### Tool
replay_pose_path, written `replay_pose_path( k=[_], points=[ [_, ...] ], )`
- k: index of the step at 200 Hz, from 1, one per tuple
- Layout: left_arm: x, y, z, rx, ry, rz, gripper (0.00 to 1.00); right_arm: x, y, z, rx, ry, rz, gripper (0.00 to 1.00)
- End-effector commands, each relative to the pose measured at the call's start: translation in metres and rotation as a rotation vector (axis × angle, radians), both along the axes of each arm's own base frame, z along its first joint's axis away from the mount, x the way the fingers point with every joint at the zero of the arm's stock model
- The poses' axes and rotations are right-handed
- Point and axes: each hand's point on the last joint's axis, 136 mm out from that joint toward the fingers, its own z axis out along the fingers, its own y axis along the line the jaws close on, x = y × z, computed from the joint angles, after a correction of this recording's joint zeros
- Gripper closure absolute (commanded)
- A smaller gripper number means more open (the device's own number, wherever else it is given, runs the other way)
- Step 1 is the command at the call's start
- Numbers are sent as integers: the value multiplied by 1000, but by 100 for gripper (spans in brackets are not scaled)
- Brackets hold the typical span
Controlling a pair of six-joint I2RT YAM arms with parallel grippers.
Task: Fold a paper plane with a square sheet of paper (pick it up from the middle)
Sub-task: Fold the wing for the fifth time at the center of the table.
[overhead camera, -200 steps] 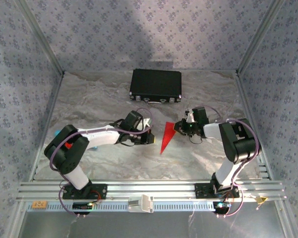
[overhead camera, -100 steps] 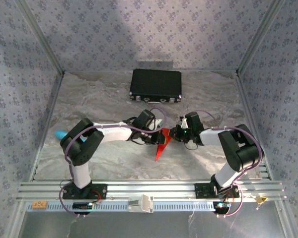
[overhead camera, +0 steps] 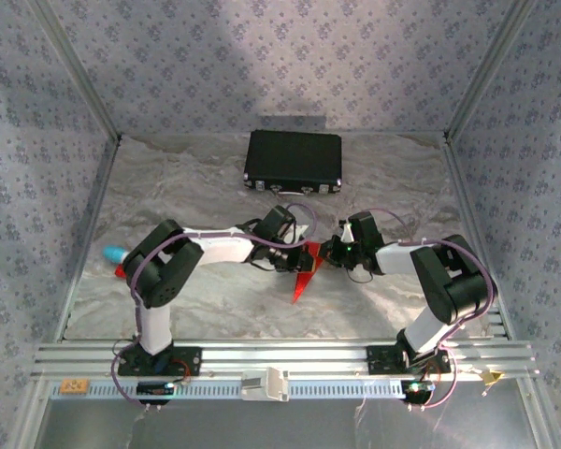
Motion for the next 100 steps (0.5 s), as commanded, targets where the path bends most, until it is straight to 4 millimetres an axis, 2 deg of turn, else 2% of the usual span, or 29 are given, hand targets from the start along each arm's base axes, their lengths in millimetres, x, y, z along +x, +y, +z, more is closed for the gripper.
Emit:
replay_pose_path(
  k=[1,25,50,76,100],
  points=[
    [-1,-4,-10,7,19,-22,100,-1,-2,1,-10,-1,-14,94],
    [-4,1,-25,44,37,-21,100,-1,-2,1,-10,-3,-13,94],
    [-10,17,-46,120,53,-18,100,0,-1,5,-1,-12,-10,94],
    [-20,34,-66,180,64,-16,100,5,-1,20,20,-52,1,93],
    [-25,39,-71,182,73,-15,100,6,6,39,46,-99,51,92]
  ],
)
